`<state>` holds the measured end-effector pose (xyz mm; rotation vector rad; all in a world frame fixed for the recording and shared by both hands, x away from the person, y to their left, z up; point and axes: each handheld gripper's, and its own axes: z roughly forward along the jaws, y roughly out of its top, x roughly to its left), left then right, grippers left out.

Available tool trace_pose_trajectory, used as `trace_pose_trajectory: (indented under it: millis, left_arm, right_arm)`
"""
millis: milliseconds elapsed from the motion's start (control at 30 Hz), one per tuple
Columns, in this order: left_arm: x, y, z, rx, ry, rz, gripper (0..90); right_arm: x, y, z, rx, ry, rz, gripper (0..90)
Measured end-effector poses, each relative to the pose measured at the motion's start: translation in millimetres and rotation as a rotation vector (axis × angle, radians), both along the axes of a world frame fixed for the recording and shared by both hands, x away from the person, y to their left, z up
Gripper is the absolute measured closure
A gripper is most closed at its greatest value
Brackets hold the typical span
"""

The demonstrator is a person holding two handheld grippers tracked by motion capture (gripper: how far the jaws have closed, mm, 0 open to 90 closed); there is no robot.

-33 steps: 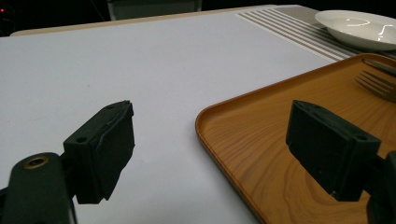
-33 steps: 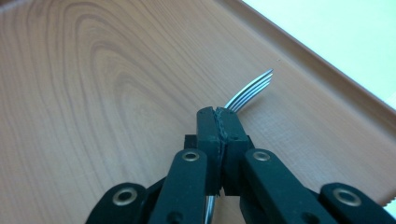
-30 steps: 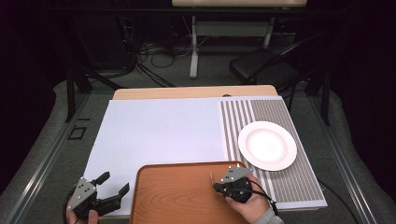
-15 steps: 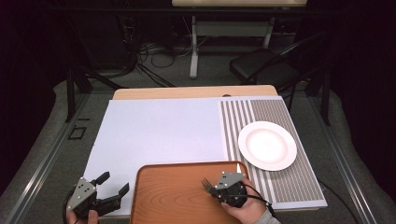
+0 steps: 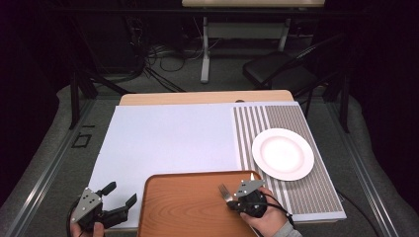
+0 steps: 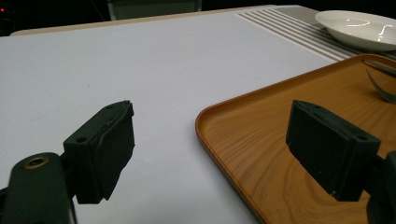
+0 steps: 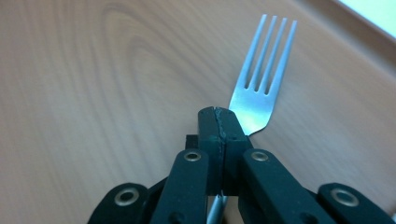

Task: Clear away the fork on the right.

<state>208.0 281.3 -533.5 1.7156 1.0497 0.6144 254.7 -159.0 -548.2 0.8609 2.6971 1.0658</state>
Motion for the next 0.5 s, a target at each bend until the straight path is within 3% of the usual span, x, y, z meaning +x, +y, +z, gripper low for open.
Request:
trace_pose_trajectory:
  millis: [267, 500]
  left_arm:
    - [0.1, 0.1, 0.0, -0.002, 0.001, 0.0, 15.5]
    - [0.3, -0.2, -0.2, -0.002, 0.002, 0.0, 15.5]
  right_arm:
    - [9.3, -28.2, 1.1, 0.001, 0.021, -0.093, 90.0]
    - [11.7, -37.9, 1.1, 0.006, 0.033, -0.117, 90.0]
